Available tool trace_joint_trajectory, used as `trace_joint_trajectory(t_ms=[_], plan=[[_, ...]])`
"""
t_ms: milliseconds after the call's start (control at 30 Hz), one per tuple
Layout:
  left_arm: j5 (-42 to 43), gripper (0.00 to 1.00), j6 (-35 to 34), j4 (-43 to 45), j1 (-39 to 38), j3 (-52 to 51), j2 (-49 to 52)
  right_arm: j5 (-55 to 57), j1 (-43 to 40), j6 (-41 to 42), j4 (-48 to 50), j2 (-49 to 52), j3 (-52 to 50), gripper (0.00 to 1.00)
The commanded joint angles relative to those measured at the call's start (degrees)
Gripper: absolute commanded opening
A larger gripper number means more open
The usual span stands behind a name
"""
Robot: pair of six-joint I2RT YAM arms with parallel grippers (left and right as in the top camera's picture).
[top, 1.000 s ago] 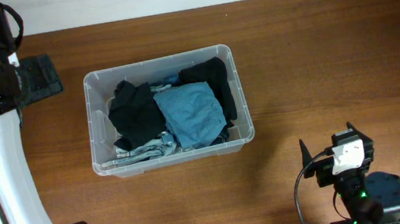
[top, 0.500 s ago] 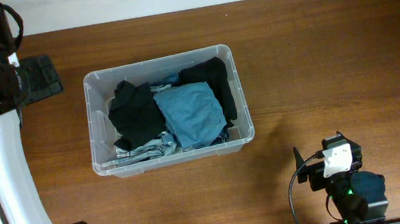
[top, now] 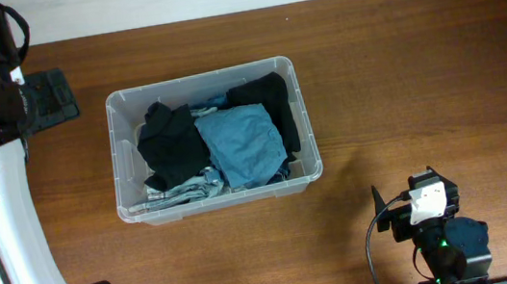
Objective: Pack container
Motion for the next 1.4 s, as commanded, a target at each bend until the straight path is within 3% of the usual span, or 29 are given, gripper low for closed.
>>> trace_joint_trajectory(t_ms=[0,467,633,800,1033,1367], plan=[[-0.2,0.99,-0.5,-0.1,0.2,0.1,0.0,-0.3,-0.4,0.5,0.2,-0.4,-0.5,0.98],[-0.4,0.99,-0.2,-1.4,0.1,-0.3,-3.1,-0.3,-0.4,0.5,0.2,-0.4,-0.5,0.98],[-1.4,0.99,1.6,10.1,0.2,-6.5,-10.7,-0.3,-0.4,0.5,0.2,-0.4,-0.5,0.99],[5.3,0.99,10.1,26.7,0.4,-24.4,-20.4,-0.3,-0.4,0.5,0.2,-0.4,-0.5,0.98],[11.3,0.99,10.6,47.4,0.9,-57.8,-37.5,-0.3,-0.4,0.5,0.2,-0.4,-0.5,0.98],[17.6,0.99,10.4,60.5,0.8,-96.4,-70.7,-0.3,-0.4,0.5,0.2,-0.4,-0.5,0.99]])
